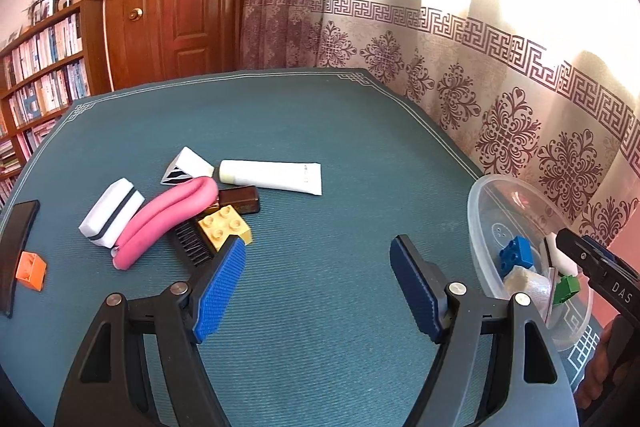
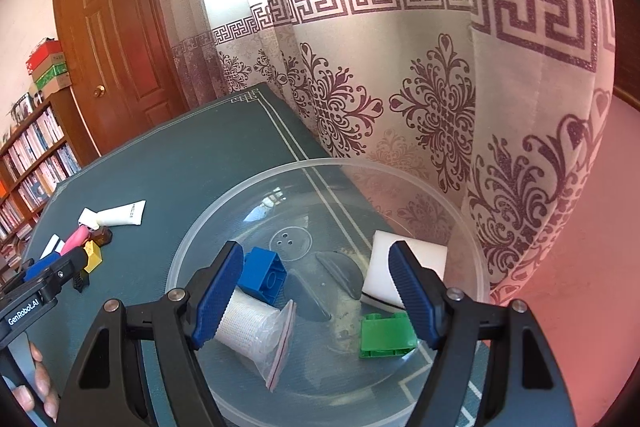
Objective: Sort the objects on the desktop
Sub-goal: 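Grasp the white-and-black sponge with left tool while right tool approaches yellow brick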
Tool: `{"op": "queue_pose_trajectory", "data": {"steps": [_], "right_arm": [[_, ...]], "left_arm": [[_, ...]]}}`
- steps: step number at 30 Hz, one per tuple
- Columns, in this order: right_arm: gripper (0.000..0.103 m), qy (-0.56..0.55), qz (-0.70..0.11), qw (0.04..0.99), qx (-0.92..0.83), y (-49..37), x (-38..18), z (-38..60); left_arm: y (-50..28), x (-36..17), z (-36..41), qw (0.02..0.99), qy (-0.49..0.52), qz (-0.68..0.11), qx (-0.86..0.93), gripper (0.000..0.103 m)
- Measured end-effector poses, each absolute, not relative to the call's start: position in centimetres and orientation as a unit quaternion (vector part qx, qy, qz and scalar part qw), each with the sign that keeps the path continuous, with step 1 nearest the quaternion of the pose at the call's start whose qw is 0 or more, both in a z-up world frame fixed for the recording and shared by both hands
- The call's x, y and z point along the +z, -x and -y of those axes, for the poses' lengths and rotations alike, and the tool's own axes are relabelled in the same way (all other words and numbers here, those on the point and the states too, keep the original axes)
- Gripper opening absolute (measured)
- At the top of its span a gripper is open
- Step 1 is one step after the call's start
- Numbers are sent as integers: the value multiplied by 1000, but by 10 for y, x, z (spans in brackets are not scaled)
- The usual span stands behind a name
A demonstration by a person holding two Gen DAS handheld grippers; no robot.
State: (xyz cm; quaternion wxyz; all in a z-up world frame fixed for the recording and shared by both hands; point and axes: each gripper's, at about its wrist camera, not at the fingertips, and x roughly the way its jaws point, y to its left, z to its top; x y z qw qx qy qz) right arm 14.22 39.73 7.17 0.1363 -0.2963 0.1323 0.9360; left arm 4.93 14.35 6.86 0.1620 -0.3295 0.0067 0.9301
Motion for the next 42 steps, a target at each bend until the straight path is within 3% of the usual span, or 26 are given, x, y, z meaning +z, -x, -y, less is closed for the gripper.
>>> {"op": "queue_pose_trajectory", "data": {"steps": [22, 42], "right_arm": [[79, 294, -103, 20, 950, -112, 88, -314], [79, 352, -85, -77, 929, -57, 67, -241]], "left_arm": [[-22, 62, -24, 46, 334, 35, 941, 78], [45, 50, 21, 74, 375, 65, 922, 78]]}}
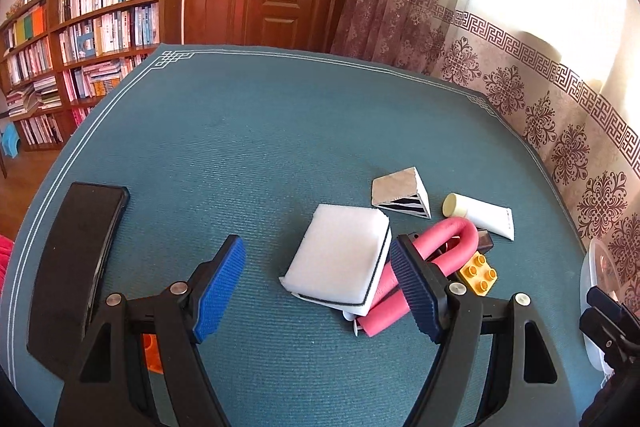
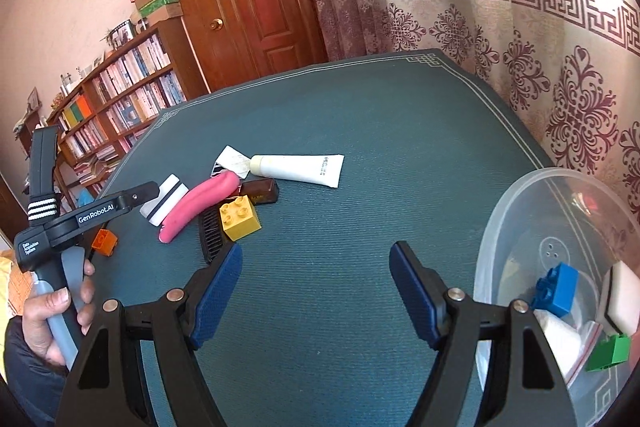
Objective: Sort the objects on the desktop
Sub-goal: 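Grasp the white-and-black sponge with left tool while right tool approaches yellow brick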
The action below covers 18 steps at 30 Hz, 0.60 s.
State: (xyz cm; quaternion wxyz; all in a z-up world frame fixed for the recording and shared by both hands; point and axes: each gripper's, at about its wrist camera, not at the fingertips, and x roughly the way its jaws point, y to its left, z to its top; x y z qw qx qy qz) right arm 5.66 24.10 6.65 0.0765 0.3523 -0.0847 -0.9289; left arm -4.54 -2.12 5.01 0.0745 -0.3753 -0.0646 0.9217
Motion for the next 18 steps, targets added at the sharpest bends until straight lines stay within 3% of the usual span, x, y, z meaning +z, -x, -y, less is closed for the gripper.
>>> {"op": "queue_pose_trajectory", "data": {"steps": [11, 18], "right_arm": [[79, -384, 83, 104, -913, -21, 52, -213], [79, -398, 94, 118, -905, -1, 43, -205]], "left_arm": [[67, 33, 11, 99, 398, 41, 911, 78], [71, 19, 26, 117, 405, 102, 901, 78]]}}
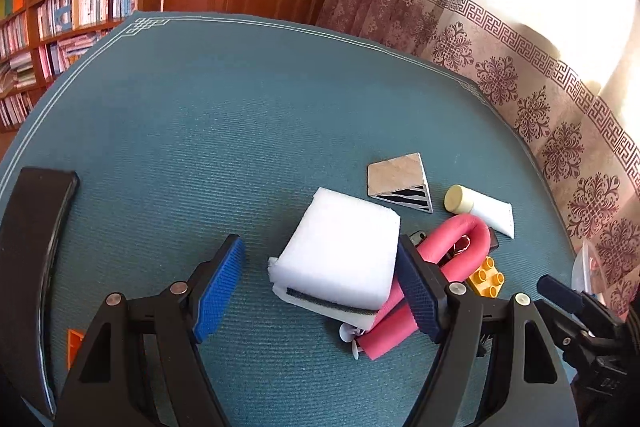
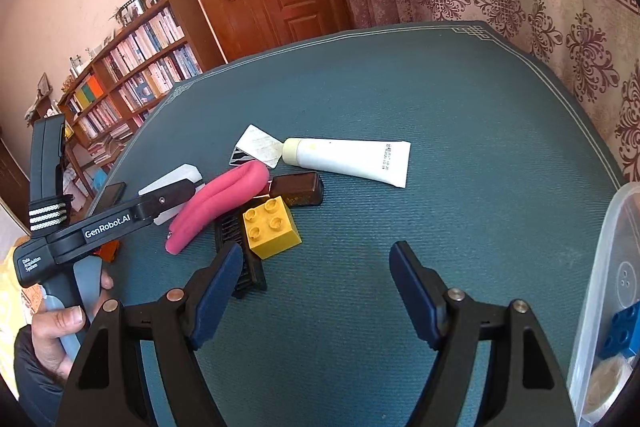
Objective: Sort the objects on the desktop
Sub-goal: 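Grasp the white-and-black sponge with left tool while right tool approaches yellow brick, then grasp the yellow brick with right tool while left tool lifts the sponge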
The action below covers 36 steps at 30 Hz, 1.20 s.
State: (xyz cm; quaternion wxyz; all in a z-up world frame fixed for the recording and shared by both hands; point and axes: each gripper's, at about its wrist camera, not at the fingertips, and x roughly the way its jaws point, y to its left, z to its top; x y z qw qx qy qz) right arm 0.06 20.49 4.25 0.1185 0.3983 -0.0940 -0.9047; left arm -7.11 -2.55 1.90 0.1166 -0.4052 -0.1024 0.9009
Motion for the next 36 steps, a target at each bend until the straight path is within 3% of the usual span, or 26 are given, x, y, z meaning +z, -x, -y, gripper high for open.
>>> {"op": "queue_pose_trajectory", "data": {"steps": [3, 9, 14, 20, 33, 36], "right_arm": [[80, -405, 96, 126, -901, 6, 38, -200], [73, -410, 91, 142, -897, 17, 32, -190], [57, -411, 73, 152, -896, 25, 29, -178], [45, -396, 53, 149, -904, 27, 32, -168], [42, -392, 48, 110, -912, 24, 27, -184], [37, -390, 59, 106, -913, 24, 27, -187]], "left_arm": [[68, 21, 25, 111, 401, 104, 903, 78], [57, 30, 19, 95, 380, 100, 915, 61], [46, 38, 11, 59, 346, 54, 935, 60], [51, 30, 23, 48, 362, 73, 928, 60], [53, 25, 21, 45, 368, 69, 926, 60], [52, 26, 22, 44, 365, 72, 927, 60]]}}
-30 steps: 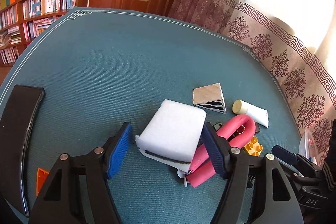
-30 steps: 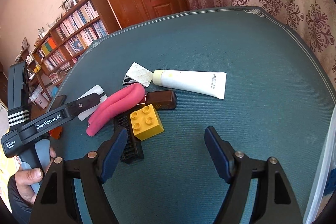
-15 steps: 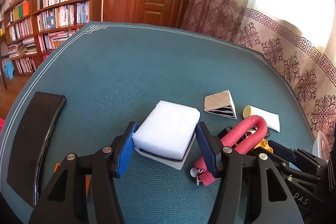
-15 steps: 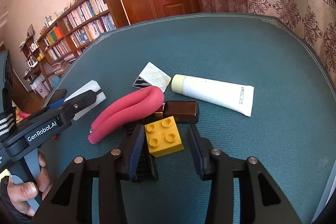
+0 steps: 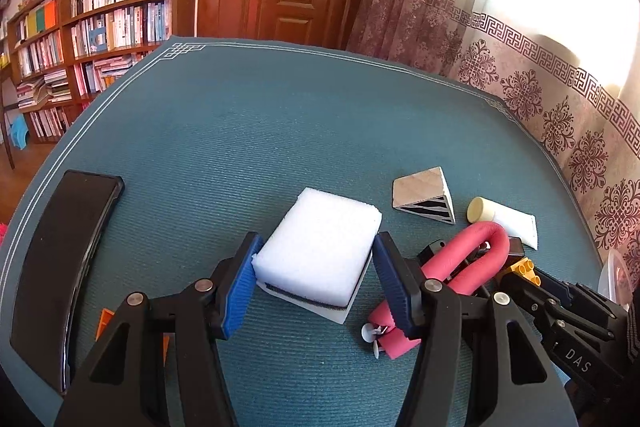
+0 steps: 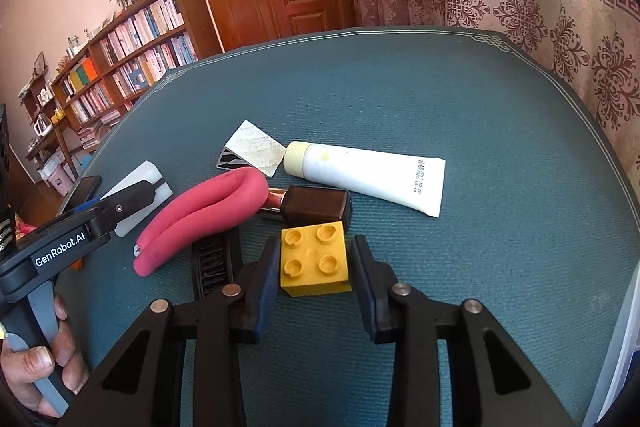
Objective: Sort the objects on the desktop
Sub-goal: 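Grasp the yellow brick with right tool while left tool lifts the sponge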
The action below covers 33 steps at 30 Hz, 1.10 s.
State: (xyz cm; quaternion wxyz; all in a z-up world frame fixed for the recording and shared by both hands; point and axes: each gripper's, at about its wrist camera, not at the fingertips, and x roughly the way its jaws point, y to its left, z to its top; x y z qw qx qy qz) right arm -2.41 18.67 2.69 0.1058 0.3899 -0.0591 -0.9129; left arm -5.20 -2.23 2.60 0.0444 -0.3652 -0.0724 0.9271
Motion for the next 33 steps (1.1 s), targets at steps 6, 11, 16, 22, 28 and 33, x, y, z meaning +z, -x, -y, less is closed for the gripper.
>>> {"op": "queue_pose_trajectory", "data": {"steps": [6, 11, 16, 22, 28, 33], "right_arm": [[37, -385, 67, 93, -916, 24, 28, -191], [37, -383, 77, 87, -916, 23, 29, -195], [37, -375, 83, 84, -919, 21, 31, -198], [37, -354, 77, 76, -929, 14, 38, -199], [37, -339, 78, 60, -936, -3, 46, -204], [37, -324, 85, 43, -941, -26, 58, -216]], "left_arm": [[48, 31, 20, 39, 349, 67, 934, 60], [48, 30, 24, 36, 348, 75, 934, 60], [48, 30, 26, 33, 347, 80, 934, 60], [42, 37, 24, 34, 329, 75, 941, 60], [34, 48, 16, 40, 310, 71, 947, 60], [24, 57, 6, 52, 299, 66, 951, 60]]}}
